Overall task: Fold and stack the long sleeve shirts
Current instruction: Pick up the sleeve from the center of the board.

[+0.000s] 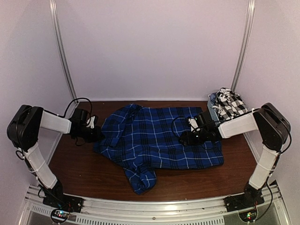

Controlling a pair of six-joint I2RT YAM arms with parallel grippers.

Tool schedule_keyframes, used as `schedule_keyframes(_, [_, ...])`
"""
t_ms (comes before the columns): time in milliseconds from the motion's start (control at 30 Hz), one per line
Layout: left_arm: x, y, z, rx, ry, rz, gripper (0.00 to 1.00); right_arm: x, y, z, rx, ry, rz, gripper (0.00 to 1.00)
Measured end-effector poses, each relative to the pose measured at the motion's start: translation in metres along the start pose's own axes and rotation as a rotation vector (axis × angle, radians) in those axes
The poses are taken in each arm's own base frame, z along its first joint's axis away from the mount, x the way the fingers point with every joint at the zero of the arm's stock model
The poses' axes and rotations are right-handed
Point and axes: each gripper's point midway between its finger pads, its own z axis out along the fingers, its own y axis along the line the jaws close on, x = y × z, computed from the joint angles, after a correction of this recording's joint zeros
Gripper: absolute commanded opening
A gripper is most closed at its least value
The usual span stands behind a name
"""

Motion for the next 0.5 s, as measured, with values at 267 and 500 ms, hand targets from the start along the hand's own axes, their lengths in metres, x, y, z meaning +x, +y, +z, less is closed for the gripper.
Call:
schedule_keyframes(267, [-0.050, -0.052, -0.023, 0.171, -0.066, 0.020, 0.00, 0.002, 0.000, -0.003, 0.004, 0.010, 0.003, 0.69])
schedule_keyframes(500, [-0.195, -0.159, -0.115, 0.394, -0.377, 0.192, 0.00, 0.000, 0.002, -0.011, 0.005, 0.009, 0.019, 0.69])
